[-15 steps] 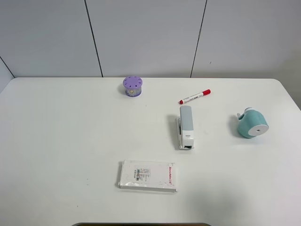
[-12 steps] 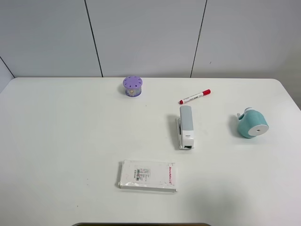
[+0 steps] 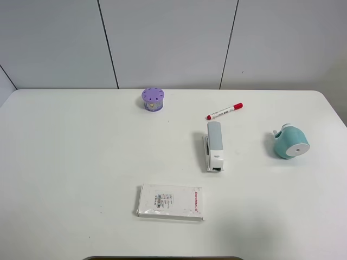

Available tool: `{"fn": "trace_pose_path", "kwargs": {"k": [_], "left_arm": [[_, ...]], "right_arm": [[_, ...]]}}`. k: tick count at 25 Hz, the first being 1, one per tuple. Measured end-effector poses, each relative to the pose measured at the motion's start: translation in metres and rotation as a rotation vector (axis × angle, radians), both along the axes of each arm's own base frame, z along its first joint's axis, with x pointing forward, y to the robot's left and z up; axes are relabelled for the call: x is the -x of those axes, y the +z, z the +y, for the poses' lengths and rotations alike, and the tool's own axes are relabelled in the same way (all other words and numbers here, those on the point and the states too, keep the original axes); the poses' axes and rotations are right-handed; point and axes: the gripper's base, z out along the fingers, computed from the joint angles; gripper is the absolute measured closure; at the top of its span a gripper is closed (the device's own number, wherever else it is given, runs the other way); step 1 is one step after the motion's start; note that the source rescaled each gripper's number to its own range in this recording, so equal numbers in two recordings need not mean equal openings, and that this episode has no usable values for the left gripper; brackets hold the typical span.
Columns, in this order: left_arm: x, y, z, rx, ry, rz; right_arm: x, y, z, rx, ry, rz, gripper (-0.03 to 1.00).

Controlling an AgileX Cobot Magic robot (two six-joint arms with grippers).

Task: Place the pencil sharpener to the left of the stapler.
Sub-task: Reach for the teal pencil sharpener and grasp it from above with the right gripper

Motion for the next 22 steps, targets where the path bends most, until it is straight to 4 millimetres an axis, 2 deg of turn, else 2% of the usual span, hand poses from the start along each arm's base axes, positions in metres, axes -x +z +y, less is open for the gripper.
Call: {"fn": "trace_pose_path", "kwargs": {"k": [17,22], "left_arm": [[0.0,0.0,0.0,0.0,0.0,0.0],[0.0,0.0,0.0,0.0,0.0,0.0]], "right_arm": [[0.0,0.0,0.0,0.0,0.0,0.0,0.33],[0.0032,0.0082,0.0,-0.009,-0.005,-0.028,0.33]]}}
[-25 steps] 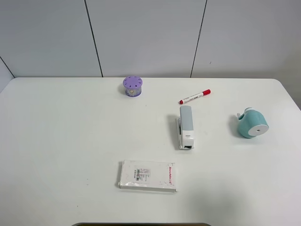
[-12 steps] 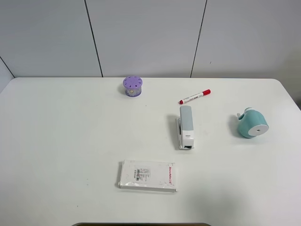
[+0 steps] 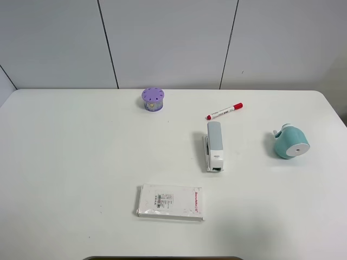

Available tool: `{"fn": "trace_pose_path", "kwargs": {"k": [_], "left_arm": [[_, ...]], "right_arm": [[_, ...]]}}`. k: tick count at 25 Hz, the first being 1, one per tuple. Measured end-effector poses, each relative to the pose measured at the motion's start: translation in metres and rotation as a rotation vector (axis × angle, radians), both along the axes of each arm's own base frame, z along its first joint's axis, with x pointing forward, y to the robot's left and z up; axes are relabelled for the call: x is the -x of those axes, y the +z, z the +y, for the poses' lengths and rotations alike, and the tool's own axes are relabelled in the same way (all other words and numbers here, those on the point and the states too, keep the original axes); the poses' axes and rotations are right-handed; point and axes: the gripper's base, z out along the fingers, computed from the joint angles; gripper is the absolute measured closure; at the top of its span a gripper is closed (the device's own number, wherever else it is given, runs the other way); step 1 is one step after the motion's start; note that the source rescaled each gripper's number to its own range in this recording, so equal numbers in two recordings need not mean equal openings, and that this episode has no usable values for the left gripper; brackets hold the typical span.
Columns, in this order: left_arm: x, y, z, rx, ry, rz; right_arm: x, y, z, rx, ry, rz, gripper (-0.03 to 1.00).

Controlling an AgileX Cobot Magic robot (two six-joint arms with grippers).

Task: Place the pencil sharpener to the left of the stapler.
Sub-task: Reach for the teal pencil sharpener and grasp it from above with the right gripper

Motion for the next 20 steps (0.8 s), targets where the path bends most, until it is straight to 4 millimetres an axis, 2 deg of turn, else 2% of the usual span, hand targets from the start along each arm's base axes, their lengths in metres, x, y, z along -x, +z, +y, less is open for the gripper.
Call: {"fn": "trace_pose_path", "kwargs": {"k": [5,14,20], "left_arm": [[0.0,0.0,0.0,0.0,0.0,0.0],[0.0,0.0,0.0,0.0,0.0,0.0],[0.0,0.0,0.0,0.0,0.0,0.0]], "right_arm": [[-0.013,0.01,-0.002,-0.009,-0.03,0.07,0.33],[-0.058,0.017,-0.005,0.022,-0.047,0.291,0.33],[-0.084,0.026,-0.007,0.02,-0.064,0.377,0.33]]}}
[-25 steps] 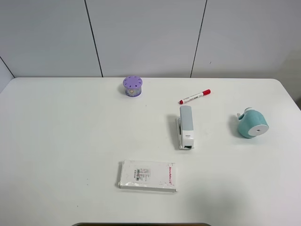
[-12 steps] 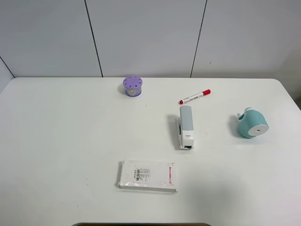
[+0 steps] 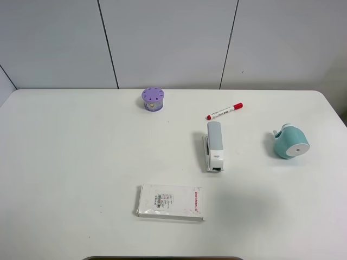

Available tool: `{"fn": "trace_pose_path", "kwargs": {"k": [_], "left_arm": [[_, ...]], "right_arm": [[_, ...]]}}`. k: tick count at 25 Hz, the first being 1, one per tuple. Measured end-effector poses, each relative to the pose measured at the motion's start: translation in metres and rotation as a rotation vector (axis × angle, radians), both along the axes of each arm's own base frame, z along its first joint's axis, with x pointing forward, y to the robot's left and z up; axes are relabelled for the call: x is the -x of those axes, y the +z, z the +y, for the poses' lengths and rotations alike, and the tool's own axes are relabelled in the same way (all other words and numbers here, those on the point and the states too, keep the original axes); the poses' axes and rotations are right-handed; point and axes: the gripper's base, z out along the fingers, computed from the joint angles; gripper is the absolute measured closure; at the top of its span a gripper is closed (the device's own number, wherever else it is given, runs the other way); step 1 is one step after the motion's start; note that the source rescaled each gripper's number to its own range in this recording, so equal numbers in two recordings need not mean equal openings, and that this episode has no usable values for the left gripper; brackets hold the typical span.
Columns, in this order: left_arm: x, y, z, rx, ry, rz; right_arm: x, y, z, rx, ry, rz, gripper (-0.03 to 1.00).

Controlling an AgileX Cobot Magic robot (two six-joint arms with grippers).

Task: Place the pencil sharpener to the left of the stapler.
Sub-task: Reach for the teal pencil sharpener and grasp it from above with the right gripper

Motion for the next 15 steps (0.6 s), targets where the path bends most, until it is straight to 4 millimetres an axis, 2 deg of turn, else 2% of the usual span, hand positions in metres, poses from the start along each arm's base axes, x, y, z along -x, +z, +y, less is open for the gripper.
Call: {"fn": "trace_pose_path", "kwargs": {"k": [10,15], "left_arm": [[0.0,0.0,0.0,0.0,0.0,0.0],[0.0,0.0,0.0,0.0,0.0,0.0]], "right_arm": [[-0.051,0.017,-0.004,0.026,-0.024,0.081,0.33],[-0.082,0.017,-0.004,0.018,-0.031,0.138,0.33]]}}
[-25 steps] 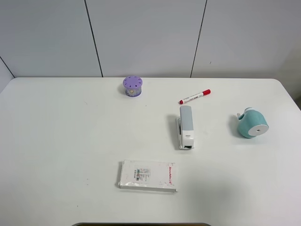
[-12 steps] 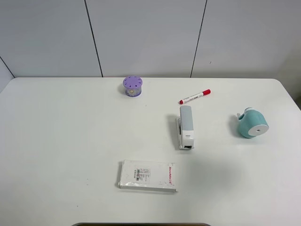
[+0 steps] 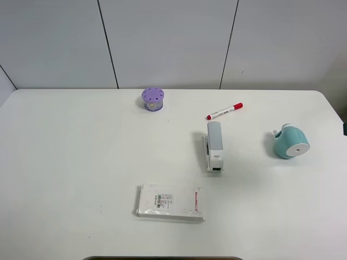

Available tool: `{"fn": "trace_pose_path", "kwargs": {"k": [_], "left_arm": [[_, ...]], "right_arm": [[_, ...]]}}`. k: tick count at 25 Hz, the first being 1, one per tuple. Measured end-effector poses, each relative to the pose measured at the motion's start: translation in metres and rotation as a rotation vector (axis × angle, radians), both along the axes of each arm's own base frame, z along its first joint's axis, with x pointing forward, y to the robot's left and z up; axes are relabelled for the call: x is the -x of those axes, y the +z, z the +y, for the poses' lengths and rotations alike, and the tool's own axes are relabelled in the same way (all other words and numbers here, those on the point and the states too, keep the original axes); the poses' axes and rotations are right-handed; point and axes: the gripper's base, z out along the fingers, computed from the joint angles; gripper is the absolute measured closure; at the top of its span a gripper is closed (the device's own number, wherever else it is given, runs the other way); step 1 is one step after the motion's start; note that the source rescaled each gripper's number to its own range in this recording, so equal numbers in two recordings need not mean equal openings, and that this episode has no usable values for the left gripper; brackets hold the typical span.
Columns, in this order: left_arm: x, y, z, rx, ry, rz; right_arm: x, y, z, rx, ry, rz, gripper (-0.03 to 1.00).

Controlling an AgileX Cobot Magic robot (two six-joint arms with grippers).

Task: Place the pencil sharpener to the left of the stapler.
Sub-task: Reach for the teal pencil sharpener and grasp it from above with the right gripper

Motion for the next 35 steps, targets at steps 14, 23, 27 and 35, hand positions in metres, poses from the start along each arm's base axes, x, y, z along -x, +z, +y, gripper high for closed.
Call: {"fn": "trace_pose_path", "kwargs": {"k": [14,23,27,35], "left_arm": [[0.0,0.0,0.0,0.0,0.0,0.0],[0.0,0.0,0.0,0.0,0.0,0.0],[0.0,0.0,0.0,0.0,0.0,0.0],[0.0,0.0,0.0,0.0,0.0,0.0]], "right_arm": [[-0.091,-0.03,-0.001,-0.009,-0.01,0.217,0.33],[-0.142,-0.053,-0.002,-0.009,-0.01,0.304,0.33],[-0.164,-0.067,-0.002,-0.009,-0.01,0.342,0.33],[-0.188,-0.105,-0.002,-0.011,-0.01,0.445,0.33]]}}
